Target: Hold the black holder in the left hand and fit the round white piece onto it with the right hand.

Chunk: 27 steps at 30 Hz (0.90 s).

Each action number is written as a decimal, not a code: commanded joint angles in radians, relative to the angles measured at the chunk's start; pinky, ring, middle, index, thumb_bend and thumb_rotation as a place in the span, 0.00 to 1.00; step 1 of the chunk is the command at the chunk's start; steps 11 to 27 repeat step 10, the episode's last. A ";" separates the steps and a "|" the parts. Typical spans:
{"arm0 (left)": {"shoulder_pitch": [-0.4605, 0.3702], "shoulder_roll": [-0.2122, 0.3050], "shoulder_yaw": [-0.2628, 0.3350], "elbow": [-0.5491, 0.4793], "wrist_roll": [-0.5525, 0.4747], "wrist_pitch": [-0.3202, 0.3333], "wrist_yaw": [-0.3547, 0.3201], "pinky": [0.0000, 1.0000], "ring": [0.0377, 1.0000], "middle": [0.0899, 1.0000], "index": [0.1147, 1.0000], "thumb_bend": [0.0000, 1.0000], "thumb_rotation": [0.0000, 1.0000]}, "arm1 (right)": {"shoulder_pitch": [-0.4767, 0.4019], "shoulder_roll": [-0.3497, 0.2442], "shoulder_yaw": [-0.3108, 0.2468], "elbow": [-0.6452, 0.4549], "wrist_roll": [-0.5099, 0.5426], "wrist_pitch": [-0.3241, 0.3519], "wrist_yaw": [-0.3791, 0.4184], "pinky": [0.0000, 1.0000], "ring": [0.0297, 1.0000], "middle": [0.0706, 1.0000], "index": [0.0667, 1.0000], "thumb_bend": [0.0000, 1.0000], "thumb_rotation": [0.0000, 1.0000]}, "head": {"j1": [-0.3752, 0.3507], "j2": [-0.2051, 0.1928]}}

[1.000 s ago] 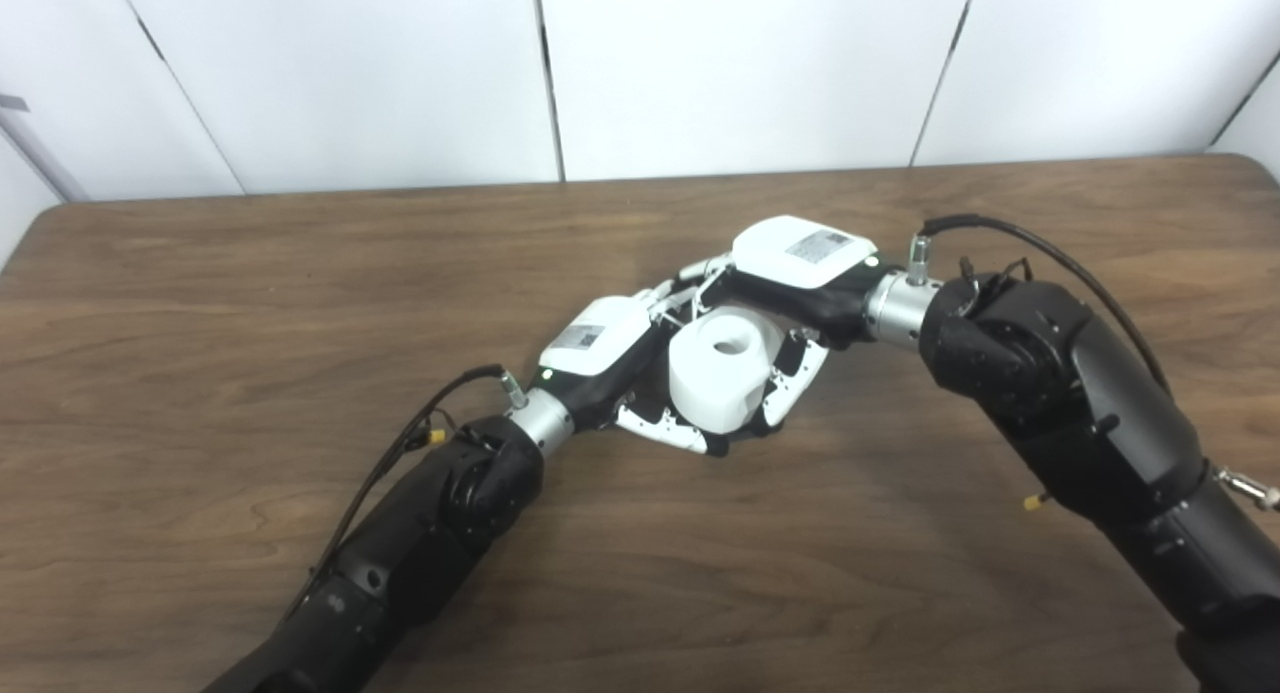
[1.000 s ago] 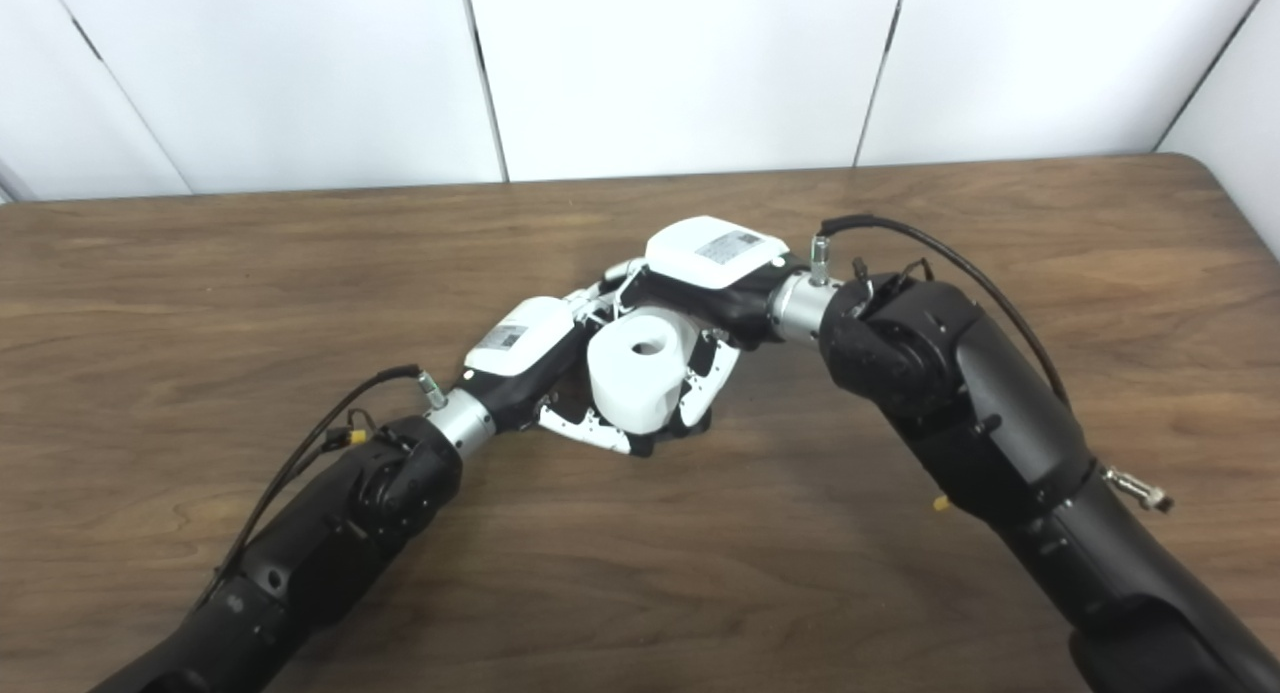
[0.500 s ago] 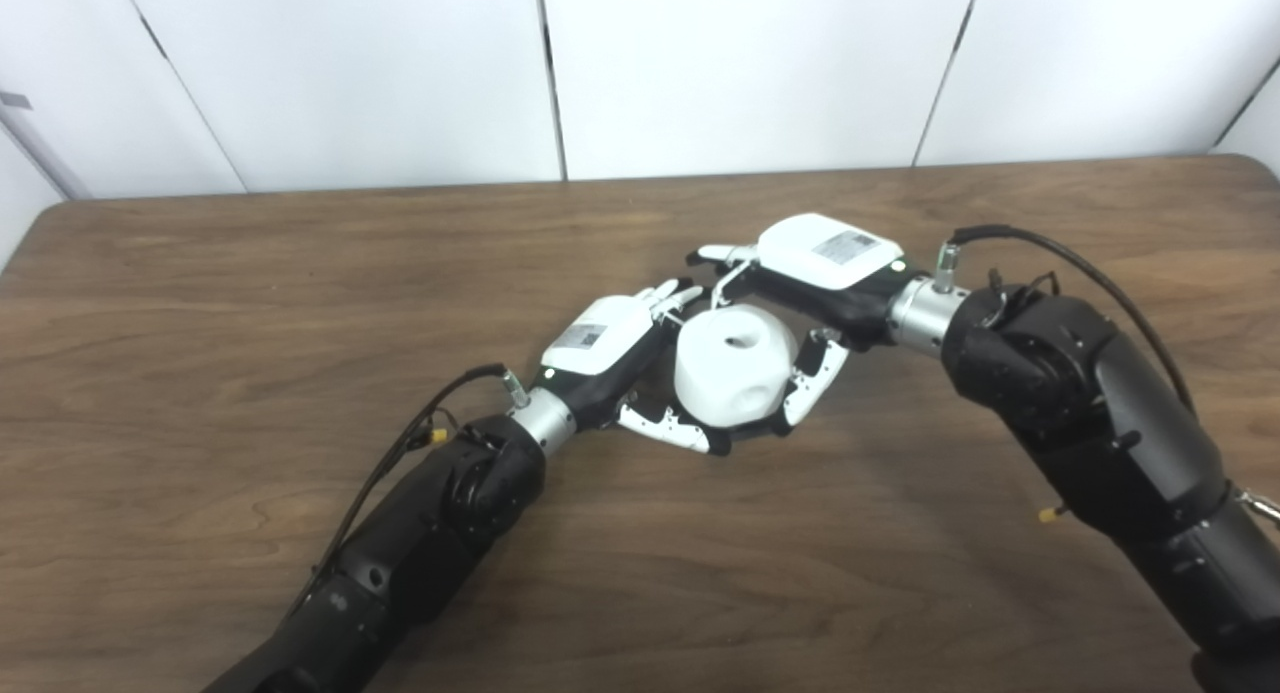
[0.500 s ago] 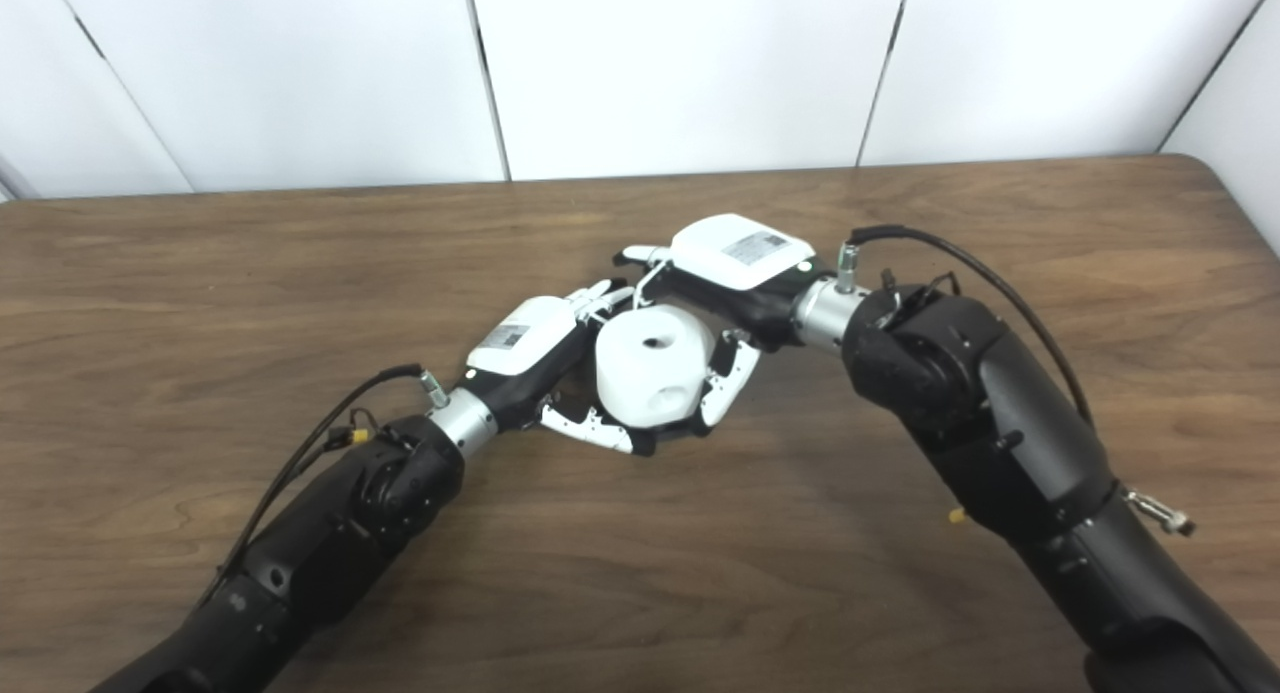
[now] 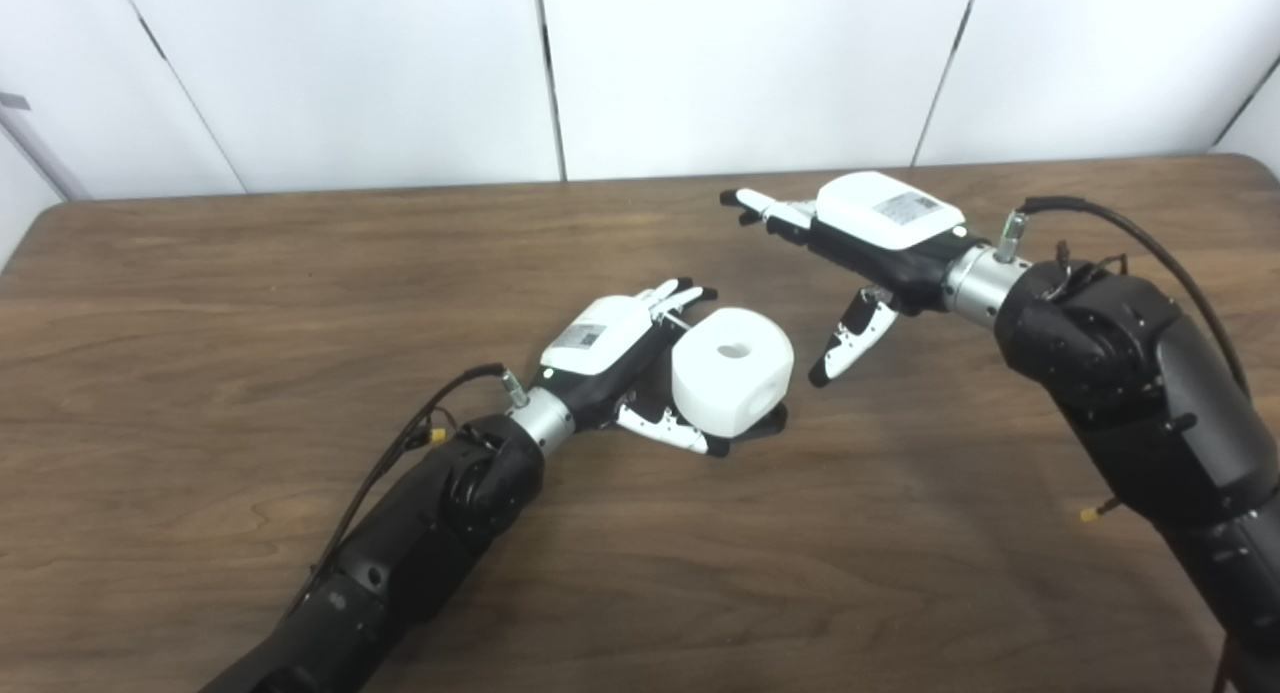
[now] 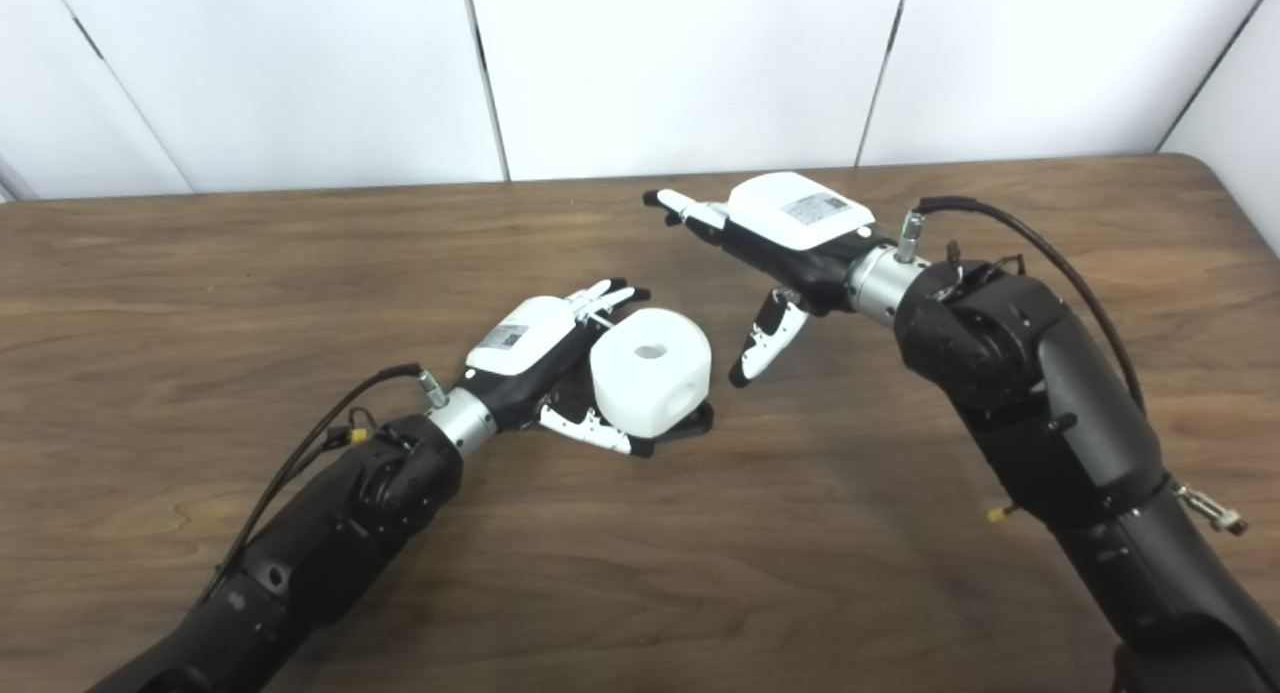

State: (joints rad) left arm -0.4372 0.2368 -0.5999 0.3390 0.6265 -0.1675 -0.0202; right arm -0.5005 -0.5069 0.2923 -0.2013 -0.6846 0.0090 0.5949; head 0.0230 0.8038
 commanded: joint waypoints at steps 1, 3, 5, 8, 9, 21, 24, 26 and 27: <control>0.060 0.019 -0.052 0.065 0.044 0.029 -0.105 0.98 1.00 0.95 0.42 0.52 0.07 | -0.029 -0.023 -0.025 -0.017 0.012 -0.017 -0.025 0.74 0.83 0.88 1.00 0.93 0.16 | -0.006 0.001; 0.061 0.019 -0.051 0.063 0.042 0.031 -0.108 0.99 1.00 0.95 0.42 0.52 0.07 | -0.030 -0.027 -0.024 -0.022 0.004 -0.009 -0.014 0.74 0.82 0.87 1.00 0.93 0.16 | -0.007 -0.001; 0.060 0.019 -0.052 0.064 0.044 0.027 -0.105 0.98 1.00 0.95 0.42 0.52 0.07 | -0.034 -0.035 -0.018 -0.026 -0.015 0.008 0.007 0.75 0.82 0.86 1.00 0.93 0.17 | -0.012 -0.003; 0.060 0.019 -0.053 0.065 0.048 0.026 -0.101 0.97 1.00 0.95 0.42 0.52 0.07 | -0.046 -0.054 -0.014 -0.039 -0.046 0.053 0.064 0.74 0.82 0.85 0.99 0.90 0.16 | -0.015 -0.004; 0.059 0.019 -0.053 0.065 0.048 0.027 -0.103 0.97 1.00 0.95 0.42 0.52 0.07 | -0.045 -0.058 -0.024 -0.042 -0.041 0.070 0.074 0.74 0.82 0.85 0.98 0.90 0.16 | -0.024 -0.006; 0.059 0.019 -0.053 0.066 0.046 0.028 -0.105 0.97 1.00 0.95 0.42 0.52 0.07 | -0.039 -0.058 -0.040 -0.041 -0.029 0.077 0.067 0.70 0.80 0.83 0.94 0.88 0.14 | -0.027 -0.006; 0.059 0.019 -0.053 0.066 0.046 0.028 -0.105 0.97 1.00 0.95 0.42 0.52 0.07 | -0.039 -0.058 -0.040 -0.041 -0.029 0.077 0.067 0.70 0.80 0.83 0.94 0.88 0.14 | -0.027 -0.006; 0.059 0.019 -0.053 0.066 0.046 0.028 -0.105 0.97 1.00 0.95 0.42 0.52 0.07 | -0.039 -0.058 -0.040 -0.041 -0.029 0.077 0.067 0.70 0.80 0.83 0.94 0.88 0.14 | -0.027 -0.006; 0.059 0.019 -0.053 0.066 0.046 0.028 -0.105 0.97 1.00 0.95 0.42 0.52 0.07 | -0.039 -0.058 -0.040 -0.041 -0.029 0.077 0.067 0.70 0.80 0.83 0.94 0.88 0.14 | -0.027 -0.006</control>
